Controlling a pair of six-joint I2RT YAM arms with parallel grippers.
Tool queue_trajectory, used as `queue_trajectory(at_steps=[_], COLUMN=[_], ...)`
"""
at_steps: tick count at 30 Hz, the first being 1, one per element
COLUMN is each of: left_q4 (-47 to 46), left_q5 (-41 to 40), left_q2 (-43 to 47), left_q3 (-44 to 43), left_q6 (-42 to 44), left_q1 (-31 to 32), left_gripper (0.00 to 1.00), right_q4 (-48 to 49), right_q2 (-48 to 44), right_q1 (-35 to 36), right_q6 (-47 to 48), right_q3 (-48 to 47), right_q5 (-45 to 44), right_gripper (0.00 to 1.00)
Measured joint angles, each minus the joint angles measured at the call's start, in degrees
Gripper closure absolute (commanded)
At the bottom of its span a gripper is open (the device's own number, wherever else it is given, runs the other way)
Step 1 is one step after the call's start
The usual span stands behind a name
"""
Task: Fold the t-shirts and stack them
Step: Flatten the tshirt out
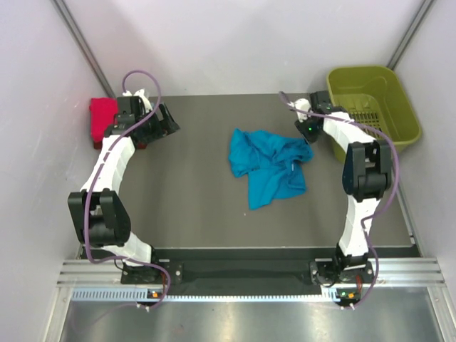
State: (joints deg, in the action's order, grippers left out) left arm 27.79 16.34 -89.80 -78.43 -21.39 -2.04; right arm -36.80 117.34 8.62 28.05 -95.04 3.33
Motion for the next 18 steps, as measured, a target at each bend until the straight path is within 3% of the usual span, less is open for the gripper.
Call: queue_trajectory(at_steps=[1,4,8,12,18], left_q4=[0.0,0.0,0.0,0.0,-0.2], left_q5=[0.2,0.6,0.6,0.7,0.8], left_q2=[0.0,0.0,0.0,0.0,-0.1], left_q3=[0.0,0.0,0.1,0.6,0.7], left_q6=[0.0,0.0,0.1,0.1,0.0], left_q1=[0.0,0.0,0.0,0.0,0.0], left_gripper=[0.07,0.07,0.07,0.07,0.08], right_q4=[-0.1,1.1,4.0,5.5,8.1], right_q2=[0.5,-2.0,-15.6,-26.5,-27.6], right_q1=[-0.9,-1.4,1.2,5.1,6.1], right_q6=[0.2,1.9,5.6,8.0,9.5], right_q3=[0.2,3.9,16.5,21.0,25.1], right_q5=[-0.9,0.3,5.8,8.5,9.1], right_gripper=[0.55,0.52,0.52,0.53,0.55])
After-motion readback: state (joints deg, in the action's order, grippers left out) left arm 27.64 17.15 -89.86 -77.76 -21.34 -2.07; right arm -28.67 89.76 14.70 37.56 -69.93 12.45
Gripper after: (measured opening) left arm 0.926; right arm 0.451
